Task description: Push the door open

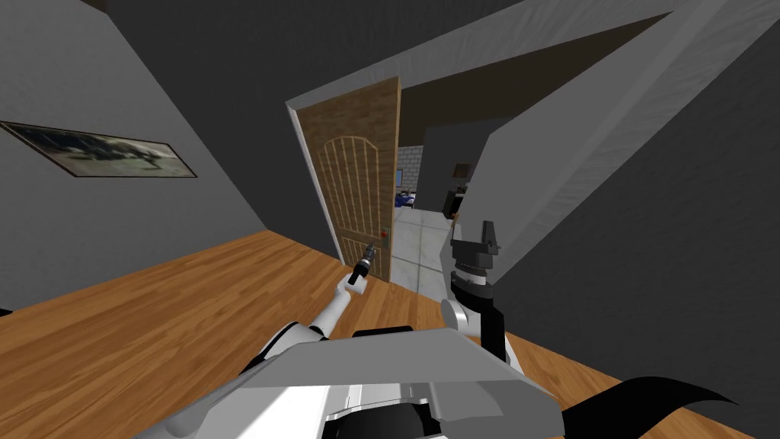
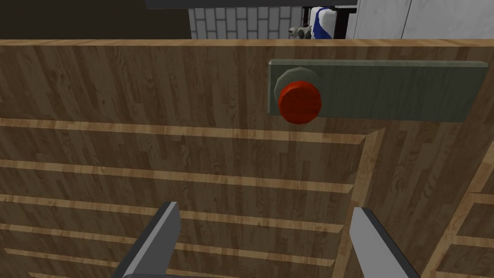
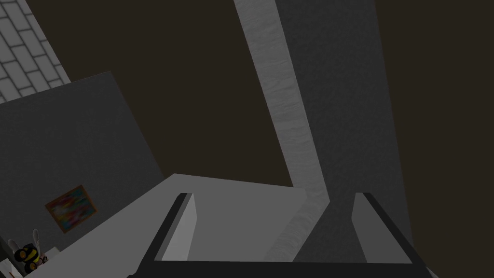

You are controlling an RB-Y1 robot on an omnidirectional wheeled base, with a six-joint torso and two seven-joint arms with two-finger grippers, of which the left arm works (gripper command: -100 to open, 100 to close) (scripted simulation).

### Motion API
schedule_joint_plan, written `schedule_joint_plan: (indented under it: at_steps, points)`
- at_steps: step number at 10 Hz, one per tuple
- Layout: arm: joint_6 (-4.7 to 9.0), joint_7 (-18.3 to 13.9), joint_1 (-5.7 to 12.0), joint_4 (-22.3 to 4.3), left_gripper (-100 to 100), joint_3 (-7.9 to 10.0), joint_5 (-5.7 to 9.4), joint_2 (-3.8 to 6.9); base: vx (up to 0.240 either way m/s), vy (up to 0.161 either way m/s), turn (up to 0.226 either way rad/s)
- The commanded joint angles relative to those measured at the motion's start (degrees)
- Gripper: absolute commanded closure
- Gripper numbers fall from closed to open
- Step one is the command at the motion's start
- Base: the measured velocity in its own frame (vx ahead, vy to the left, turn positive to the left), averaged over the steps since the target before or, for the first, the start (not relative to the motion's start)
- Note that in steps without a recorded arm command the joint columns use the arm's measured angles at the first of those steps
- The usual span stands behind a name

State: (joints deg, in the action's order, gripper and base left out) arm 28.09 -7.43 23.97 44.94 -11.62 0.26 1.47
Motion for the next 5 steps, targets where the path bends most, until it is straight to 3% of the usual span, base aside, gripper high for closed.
schedule_joint_plan:
  at_steps: [1,5]
  points:
    - [-0.24,0.0,1.44,-2.3,-100,-0.57,0.15,-0.43,0.064,0.066,-0.069]
    - [-0.15,0.1,3.63,-6.1,-100,-1.16,0.37,-1.22,0.052,0.051,-0.049]
